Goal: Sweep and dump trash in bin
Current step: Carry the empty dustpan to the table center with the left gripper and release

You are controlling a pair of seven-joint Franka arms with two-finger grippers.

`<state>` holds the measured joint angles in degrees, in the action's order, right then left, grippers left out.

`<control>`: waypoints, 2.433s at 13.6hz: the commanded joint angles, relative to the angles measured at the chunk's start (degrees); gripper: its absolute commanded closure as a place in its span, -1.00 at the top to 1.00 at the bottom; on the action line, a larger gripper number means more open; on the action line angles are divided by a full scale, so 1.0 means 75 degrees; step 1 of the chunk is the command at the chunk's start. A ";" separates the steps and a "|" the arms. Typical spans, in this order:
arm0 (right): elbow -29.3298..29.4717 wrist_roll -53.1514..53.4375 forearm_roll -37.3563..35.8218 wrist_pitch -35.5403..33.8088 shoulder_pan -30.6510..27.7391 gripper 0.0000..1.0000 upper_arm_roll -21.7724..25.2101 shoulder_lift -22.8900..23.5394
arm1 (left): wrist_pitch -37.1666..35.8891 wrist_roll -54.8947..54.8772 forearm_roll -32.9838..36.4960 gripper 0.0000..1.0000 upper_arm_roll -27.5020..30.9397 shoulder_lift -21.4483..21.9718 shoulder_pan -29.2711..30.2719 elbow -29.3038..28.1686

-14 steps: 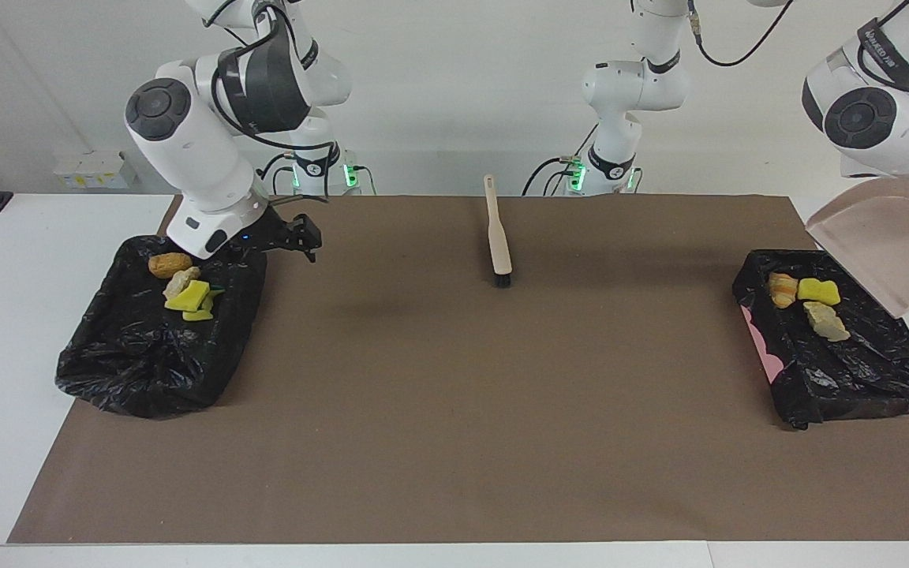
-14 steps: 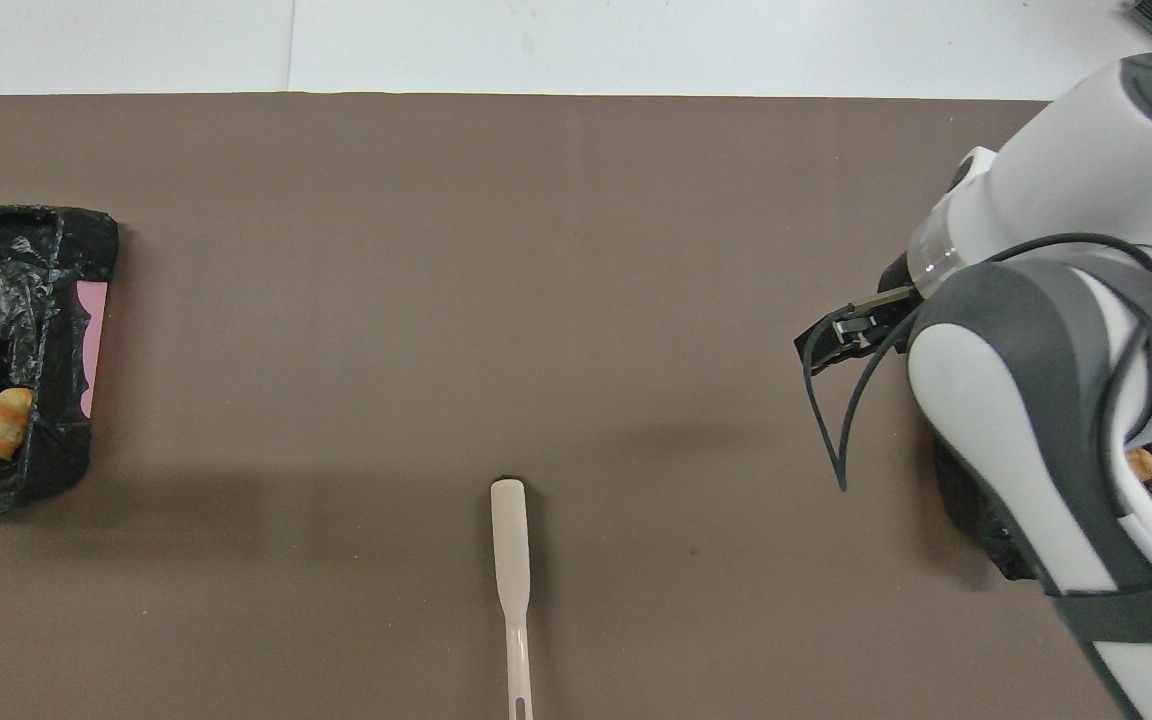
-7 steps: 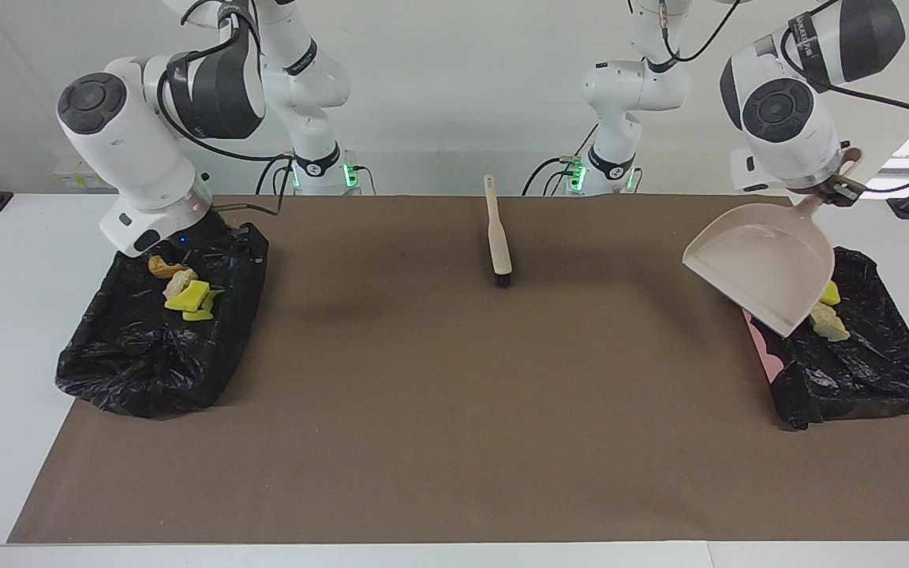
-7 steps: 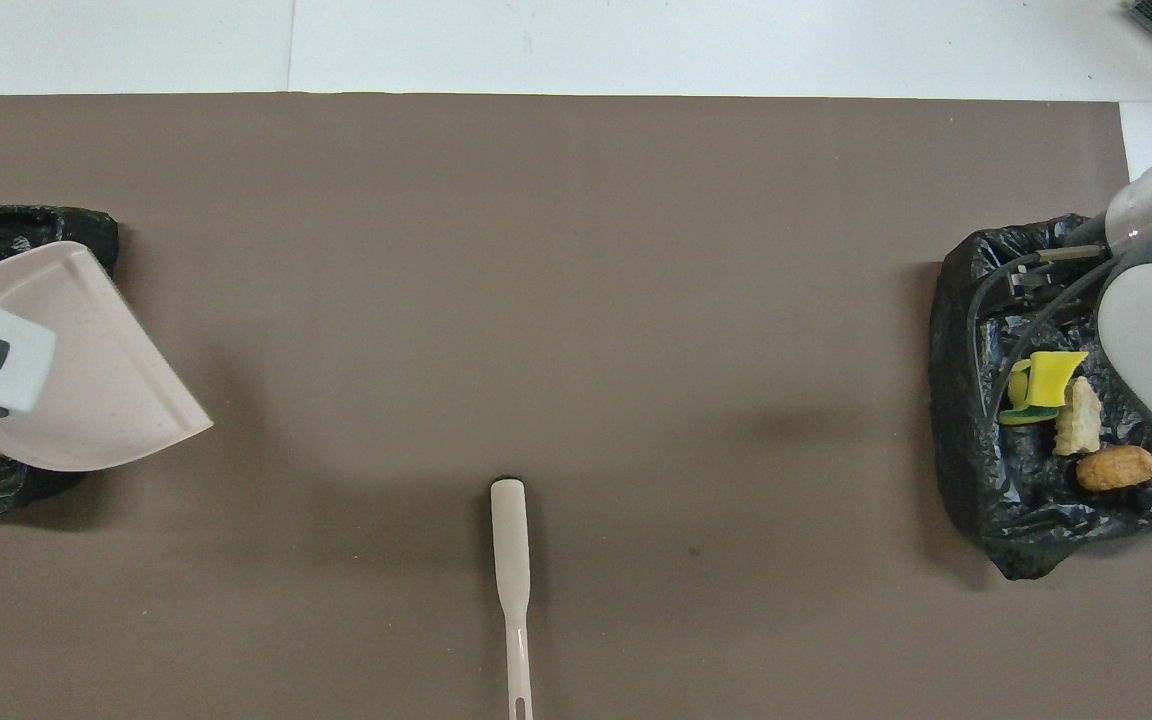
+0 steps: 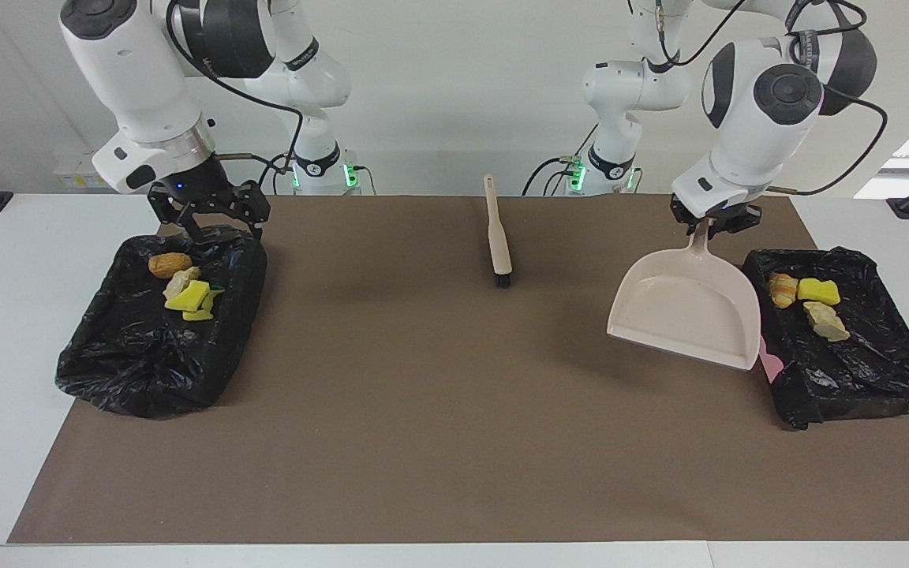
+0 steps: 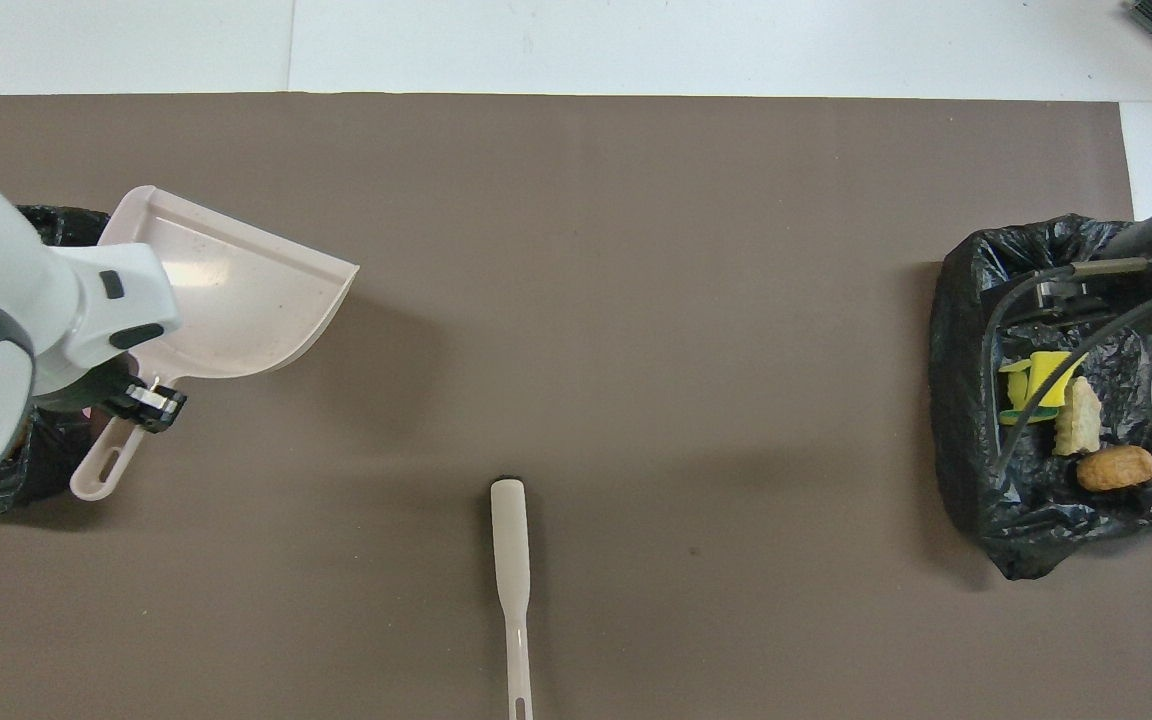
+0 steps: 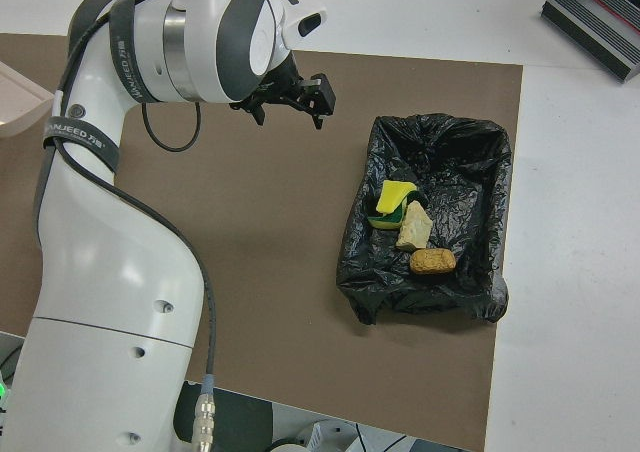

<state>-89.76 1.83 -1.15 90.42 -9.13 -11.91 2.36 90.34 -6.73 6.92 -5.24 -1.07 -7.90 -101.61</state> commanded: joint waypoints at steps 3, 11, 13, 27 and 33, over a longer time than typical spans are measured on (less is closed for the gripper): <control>-0.0148 0.0447 0.0083 -0.0208 -0.0049 1.00 -0.0076 -0.0279 | 0.1404 0.2776 -0.0384 -1.00 -0.1406 -0.1271 0.0022 0.0189; -0.0125 0.0354 0.0165 -0.0184 -0.0084 1.00 -0.0064 -0.0268 | 0.3271 0.4226 -0.0384 -1.00 -0.2500 -0.2517 -0.0118 0.0353; -0.0125 0.0354 0.0165 -0.0184 -0.0142 1.00 -0.0064 -0.0256 | 0.3306 0.4226 -0.0407 -1.00 -0.2641 -0.2576 -0.0142 0.0353; -0.0032 0.0354 0.0037 -0.0406 0.0381 1.00 0.0320 -0.0280 | 0.3471 0.4718 -0.0396 0.76 -0.2641 -0.2893 -0.0306 0.0130; 0.0227 0.0342 0.0153 -0.0641 0.1557 1.00 0.1647 -0.0221 | 0.2945 0.4555 -0.0209 1.00 -0.2070 -0.1993 -0.0201 0.0107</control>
<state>-88.32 3.90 -0.93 86.68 2.18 -0.19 0.81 115.68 28.02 4.58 -23.62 -20.41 -9.31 -100.08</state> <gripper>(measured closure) 0.000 0.000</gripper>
